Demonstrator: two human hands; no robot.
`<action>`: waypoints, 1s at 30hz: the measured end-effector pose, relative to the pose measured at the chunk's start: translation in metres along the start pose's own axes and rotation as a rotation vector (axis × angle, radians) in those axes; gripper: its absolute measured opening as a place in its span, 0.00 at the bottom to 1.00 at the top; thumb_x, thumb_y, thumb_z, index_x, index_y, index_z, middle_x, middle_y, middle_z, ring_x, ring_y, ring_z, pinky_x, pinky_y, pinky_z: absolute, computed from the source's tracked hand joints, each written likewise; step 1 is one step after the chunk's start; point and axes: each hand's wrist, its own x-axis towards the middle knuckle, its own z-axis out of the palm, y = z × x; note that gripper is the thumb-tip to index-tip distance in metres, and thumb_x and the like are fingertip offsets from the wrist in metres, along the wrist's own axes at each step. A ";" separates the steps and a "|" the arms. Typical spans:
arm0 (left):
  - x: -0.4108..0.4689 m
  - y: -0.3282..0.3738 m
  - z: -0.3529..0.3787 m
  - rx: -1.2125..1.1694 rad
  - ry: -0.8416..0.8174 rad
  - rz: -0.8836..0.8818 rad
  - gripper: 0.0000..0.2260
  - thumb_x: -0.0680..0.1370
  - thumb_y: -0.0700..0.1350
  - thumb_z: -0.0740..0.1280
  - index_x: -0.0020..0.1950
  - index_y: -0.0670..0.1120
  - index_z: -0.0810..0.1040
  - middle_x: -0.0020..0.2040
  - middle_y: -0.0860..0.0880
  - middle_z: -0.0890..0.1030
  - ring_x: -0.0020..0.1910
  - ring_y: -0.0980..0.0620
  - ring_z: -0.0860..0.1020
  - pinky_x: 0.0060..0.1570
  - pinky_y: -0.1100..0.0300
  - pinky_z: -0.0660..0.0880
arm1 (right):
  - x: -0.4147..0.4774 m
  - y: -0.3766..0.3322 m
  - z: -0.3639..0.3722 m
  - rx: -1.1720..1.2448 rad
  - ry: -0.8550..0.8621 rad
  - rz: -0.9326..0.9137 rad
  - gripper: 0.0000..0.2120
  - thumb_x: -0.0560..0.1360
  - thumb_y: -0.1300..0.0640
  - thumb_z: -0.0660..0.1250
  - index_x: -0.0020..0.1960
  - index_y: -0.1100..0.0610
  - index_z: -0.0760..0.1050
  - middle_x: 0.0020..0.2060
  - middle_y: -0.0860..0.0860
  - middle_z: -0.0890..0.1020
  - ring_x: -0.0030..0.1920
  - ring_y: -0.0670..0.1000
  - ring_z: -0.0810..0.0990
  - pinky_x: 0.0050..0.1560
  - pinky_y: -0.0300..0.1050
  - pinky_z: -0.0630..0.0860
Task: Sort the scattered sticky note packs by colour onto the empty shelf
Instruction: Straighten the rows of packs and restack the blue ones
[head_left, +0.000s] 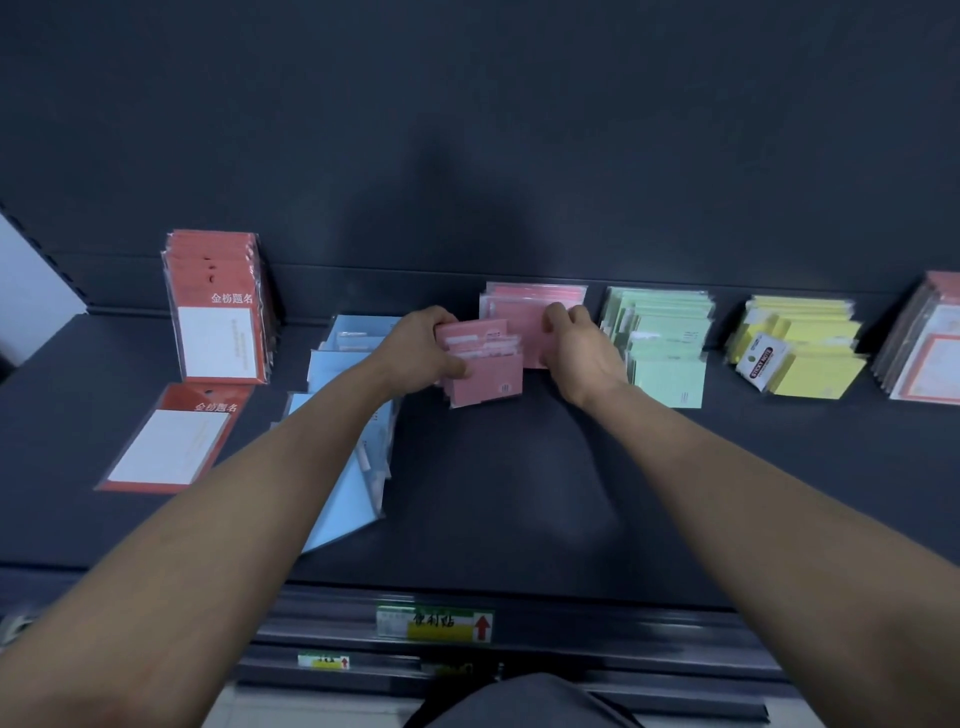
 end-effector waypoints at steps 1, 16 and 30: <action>0.001 0.000 0.000 -0.001 -0.001 -0.003 0.20 0.70 0.36 0.74 0.59 0.42 0.73 0.49 0.46 0.79 0.42 0.51 0.77 0.41 0.62 0.76 | 0.000 0.000 0.002 -0.001 -0.005 0.007 0.16 0.74 0.66 0.60 0.61 0.60 0.66 0.56 0.59 0.70 0.49 0.62 0.75 0.40 0.49 0.71; 0.005 0.002 0.001 0.038 -0.037 0.026 0.19 0.70 0.36 0.73 0.57 0.45 0.72 0.45 0.50 0.77 0.38 0.57 0.75 0.33 0.68 0.71 | 0.002 0.003 -0.003 0.076 0.063 -0.014 0.26 0.73 0.69 0.60 0.68 0.53 0.61 0.54 0.59 0.74 0.46 0.62 0.77 0.41 0.50 0.72; 0.035 0.008 0.043 -0.167 0.139 0.106 0.31 0.69 0.36 0.74 0.67 0.44 0.61 0.59 0.47 0.71 0.55 0.52 0.74 0.49 0.64 0.76 | 0.016 -0.005 -0.029 0.518 -0.119 0.385 0.23 0.70 0.43 0.72 0.55 0.56 0.67 0.43 0.53 0.74 0.41 0.52 0.74 0.38 0.41 0.69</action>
